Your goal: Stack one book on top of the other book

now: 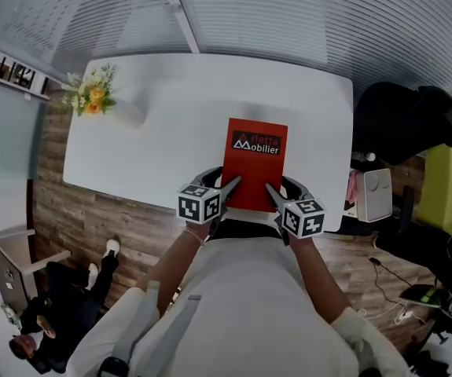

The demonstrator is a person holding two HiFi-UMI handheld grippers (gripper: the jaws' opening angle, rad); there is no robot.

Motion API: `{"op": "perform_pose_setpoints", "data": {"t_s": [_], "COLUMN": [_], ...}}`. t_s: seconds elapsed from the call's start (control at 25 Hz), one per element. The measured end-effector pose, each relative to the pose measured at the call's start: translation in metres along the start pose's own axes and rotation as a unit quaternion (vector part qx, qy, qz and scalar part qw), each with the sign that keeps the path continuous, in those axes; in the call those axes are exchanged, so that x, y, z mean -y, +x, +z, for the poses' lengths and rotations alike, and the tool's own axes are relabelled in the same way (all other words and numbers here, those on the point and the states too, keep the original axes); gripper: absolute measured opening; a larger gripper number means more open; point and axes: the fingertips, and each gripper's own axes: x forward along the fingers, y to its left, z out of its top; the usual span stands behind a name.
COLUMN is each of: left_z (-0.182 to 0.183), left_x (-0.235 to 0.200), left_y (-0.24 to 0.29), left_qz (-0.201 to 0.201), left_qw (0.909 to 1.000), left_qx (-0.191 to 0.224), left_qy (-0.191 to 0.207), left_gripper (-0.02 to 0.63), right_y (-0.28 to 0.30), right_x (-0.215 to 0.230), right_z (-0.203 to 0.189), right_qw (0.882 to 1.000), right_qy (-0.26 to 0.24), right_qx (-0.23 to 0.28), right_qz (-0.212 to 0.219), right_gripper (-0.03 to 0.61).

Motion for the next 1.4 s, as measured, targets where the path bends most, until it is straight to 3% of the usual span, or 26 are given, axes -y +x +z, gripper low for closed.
{"op": "perform_pose_setpoints", "data": {"t_s": [0.68,1.4], "left_z": [-0.038,-0.036], "left_x": [-0.027,-0.03], "left_y": [0.023,0.026], "left_qz": [0.0,-0.009], "left_qw": [0.9996,0.9993], "left_qx": [-0.029,-0.031], "left_qy": [0.002,0.017], "left_gripper": [0.264,0.271], "right_y": [0.029,0.033], "right_x": [0.013,0.017], "right_z": [-0.04,-0.038], "right_qw": [0.999,0.999], "right_qy": [0.016,0.002], "right_qx": [-0.03,-0.04], "right_qz": [-0.011,-0.022], "right_gripper": [0.195,0.207]}}
